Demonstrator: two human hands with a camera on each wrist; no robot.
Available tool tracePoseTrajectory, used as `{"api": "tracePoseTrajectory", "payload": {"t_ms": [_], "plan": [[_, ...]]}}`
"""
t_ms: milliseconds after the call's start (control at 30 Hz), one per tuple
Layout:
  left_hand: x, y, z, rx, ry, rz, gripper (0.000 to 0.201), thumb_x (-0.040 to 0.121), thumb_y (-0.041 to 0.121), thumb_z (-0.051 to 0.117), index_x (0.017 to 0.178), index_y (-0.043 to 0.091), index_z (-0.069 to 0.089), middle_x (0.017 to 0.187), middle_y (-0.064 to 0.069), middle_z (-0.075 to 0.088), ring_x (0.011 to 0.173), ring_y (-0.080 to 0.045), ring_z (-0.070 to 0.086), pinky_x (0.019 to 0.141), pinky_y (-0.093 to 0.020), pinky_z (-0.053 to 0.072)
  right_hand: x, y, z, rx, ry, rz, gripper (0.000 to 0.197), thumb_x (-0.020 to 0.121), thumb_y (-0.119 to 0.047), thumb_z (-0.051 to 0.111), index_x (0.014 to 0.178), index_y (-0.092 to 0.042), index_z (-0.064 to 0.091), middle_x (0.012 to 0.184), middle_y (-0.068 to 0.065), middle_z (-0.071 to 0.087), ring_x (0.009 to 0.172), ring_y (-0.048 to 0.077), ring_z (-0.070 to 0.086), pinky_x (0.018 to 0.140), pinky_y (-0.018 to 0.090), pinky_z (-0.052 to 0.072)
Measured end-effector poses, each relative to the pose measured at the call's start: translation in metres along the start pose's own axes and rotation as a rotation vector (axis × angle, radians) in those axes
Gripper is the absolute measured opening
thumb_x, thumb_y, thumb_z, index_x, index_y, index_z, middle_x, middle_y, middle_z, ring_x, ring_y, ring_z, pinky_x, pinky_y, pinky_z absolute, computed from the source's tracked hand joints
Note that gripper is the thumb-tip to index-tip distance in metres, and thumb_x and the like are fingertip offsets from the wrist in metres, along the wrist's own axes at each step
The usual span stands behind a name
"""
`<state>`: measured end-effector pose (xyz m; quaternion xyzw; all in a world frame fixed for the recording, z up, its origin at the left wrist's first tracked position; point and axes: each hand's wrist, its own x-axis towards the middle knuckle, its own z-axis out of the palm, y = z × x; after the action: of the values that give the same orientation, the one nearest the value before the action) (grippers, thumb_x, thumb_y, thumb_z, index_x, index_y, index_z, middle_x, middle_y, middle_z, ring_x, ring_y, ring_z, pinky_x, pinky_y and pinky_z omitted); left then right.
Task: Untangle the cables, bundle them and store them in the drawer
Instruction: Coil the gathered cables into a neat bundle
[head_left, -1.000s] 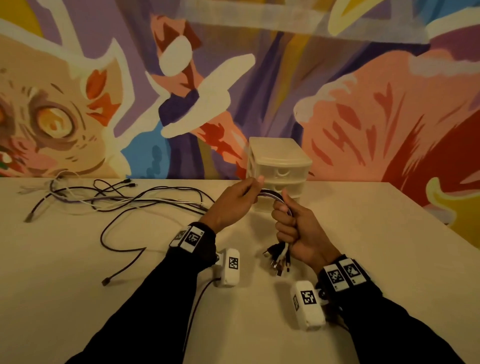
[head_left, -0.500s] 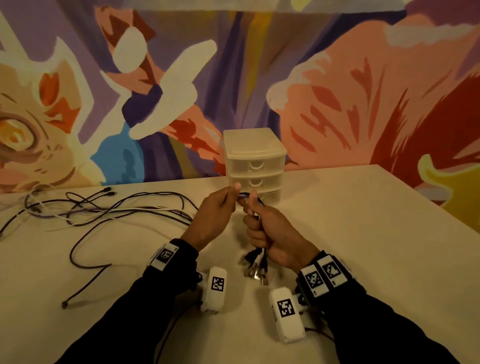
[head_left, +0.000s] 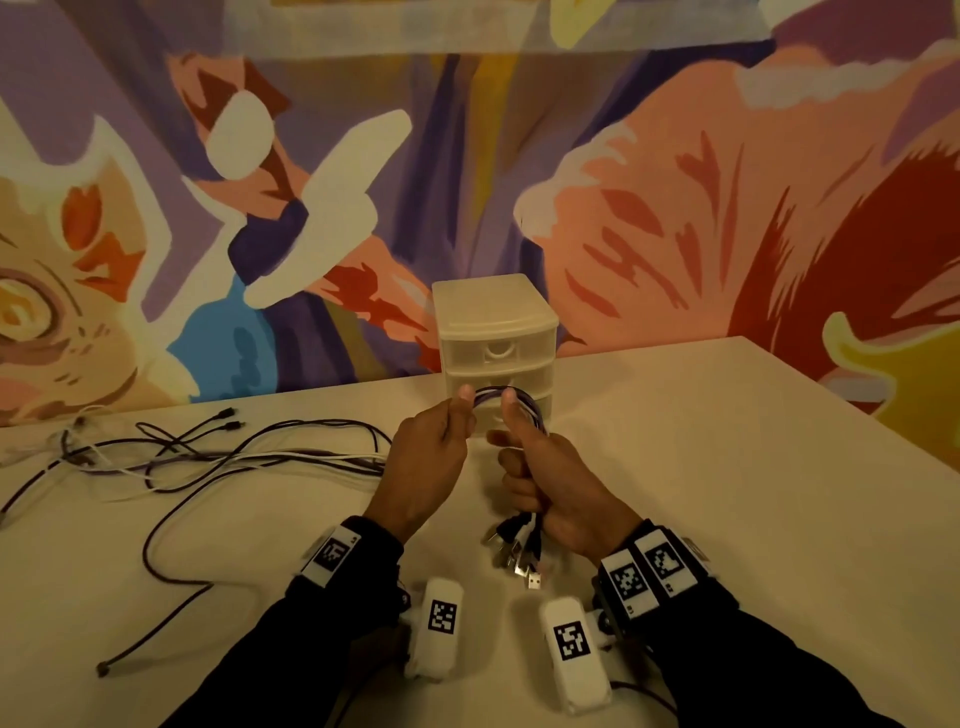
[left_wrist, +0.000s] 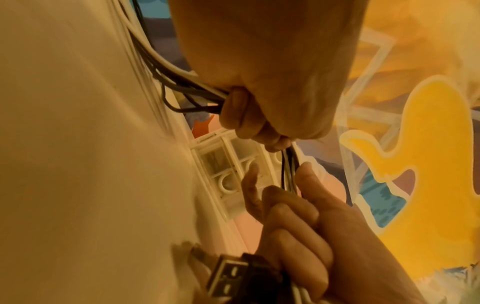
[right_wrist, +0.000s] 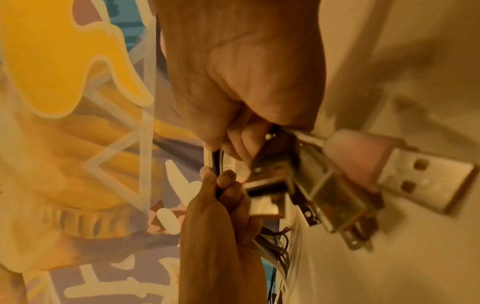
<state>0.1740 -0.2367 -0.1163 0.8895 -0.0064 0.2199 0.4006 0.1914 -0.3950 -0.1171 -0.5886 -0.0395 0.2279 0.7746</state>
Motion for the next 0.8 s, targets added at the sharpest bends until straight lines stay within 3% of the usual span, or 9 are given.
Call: {"api": "tracePoseTrajectory", "payload": {"t_ms": [100,167,233,333,433,500,600,700,800], "plan": [[-0.002,0.002,0.002,-0.082,-0.083,-0.011,0.053,0.115,0.05,0.033,0.075,0.033,0.063,0.055,0.017,0.057,0.058,0.002,0.053,0.064,-0.025,0.035,0.0,0.004,0.001,-0.002,0.003,0.007,0.074,0.09,-0.077,0.065,0.122,-0.011,0.076,0.065,-0.003,0.025,0.052,0.009,0.02,0.043,0.023,0.02],[-0.002,0.0,0.004,-0.093,-0.147,-0.024,0.057,0.114,0.051,0.031,0.093,0.026,0.078,0.057,0.022,0.06,0.059,0.003,0.055,0.065,-0.022,0.038,0.0,0.006,0.003,0.033,0.015,0.006,0.071,0.087,-0.076,0.07,0.114,-0.01,0.077,0.062,-0.003,0.025,0.051,0.01,0.019,0.043,0.025,0.019],[-0.001,0.0,0.006,-0.083,-0.178,-0.032,0.066,0.113,0.056,0.028,0.097,0.014,0.077,0.066,0.012,0.066,0.064,-0.001,0.055,0.07,-0.028,0.042,0.0,0.006,0.004,0.06,0.02,-0.002,0.059,0.085,-0.073,0.075,0.095,-0.016,0.066,0.06,-0.003,0.025,0.05,0.011,0.019,0.044,0.026,0.018],[-0.002,0.004,0.01,-0.08,-0.21,-0.043,0.072,0.112,0.058,0.025,0.084,0.003,0.062,0.071,-0.004,0.059,0.064,-0.011,0.046,0.067,-0.033,0.038,0.002,0.009,0.003,0.096,0.073,-0.009,0.054,0.086,-0.067,0.079,0.073,-0.021,0.054,0.06,-0.002,0.024,0.051,0.011,0.018,0.044,0.026,0.018],[-0.005,0.005,0.014,-0.197,-0.261,-0.062,0.066,0.111,0.064,0.024,0.077,0.014,0.051,0.067,0.005,0.047,0.06,-0.009,0.038,0.065,-0.032,0.033,0.005,0.01,0.003,0.197,0.112,-0.052,0.054,0.091,-0.053,0.082,0.057,-0.027,0.049,0.058,-0.002,0.024,0.049,0.011,0.019,0.044,0.026,0.02],[-0.004,0.003,0.014,-0.221,-0.313,-0.101,0.068,0.109,0.07,0.025,0.081,0.019,0.059,0.065,0.01,0.054,0.059,-0.005,0.045,0.068,-0.031,0.038,0.005,0.009,0.002,0.255,0.157,-0.079,0.05,0.093,-0.046,0.082,0.056,-0.025,0.056,0.056,-0.003,0.027,0.047,0.01,0.021,0.045,0.026,0.021],[0.004,-0.001,0.002,-0.051,-0.378,-0.142,0.072,0.104,0.078,0.025,0.082,0.026,0.07,0.067,0.01,0.067,0.059,-0.004,0.056,0.068,-0.031,0.043,0.008,0.004,-0.004,0.347,0.227,-0.129,0.041,0.096,-0.041,0.08,0.061,-0.023,0.07,0.057,-0.004,0.025,0.045,0.009,0.021,0.044,0.025,0.022],[0.012,-0.006,-0.011,0.044,-0.373,-0.164,0.078,0.106,0.072,0.028,0.072,0.014,0.067,0.061,0.006,0.066,0.053,-0.001,0.055,0.066,-0.03,0.041,0.011,-0.003,-0.011,0.401,0.28,-0.17,0.05,0.096,-0.038,0.08,0.062,-0.023,0.048,0.057,-0.003,0.023,0.045,0.01,0.02,0.041,0.025,0.022],[0.014,-0.003,-0.01,0.006,-0.269,-0.139,0.07,0.112,0.055,0.035,0.059,0.016,0.057,0.056,0.002,0.059,0.054,-0.013,0.051,0.065,-0.034,0.037,0.012,-0.002,-0.012,0.387,0.241,-0.176,0.056,0.096,-0.044,0.079,0.061,-0.025,0.039,0.056,-0.004,0.022,0.045,0.01,0.019,0.042,0.025,0.021]]}}
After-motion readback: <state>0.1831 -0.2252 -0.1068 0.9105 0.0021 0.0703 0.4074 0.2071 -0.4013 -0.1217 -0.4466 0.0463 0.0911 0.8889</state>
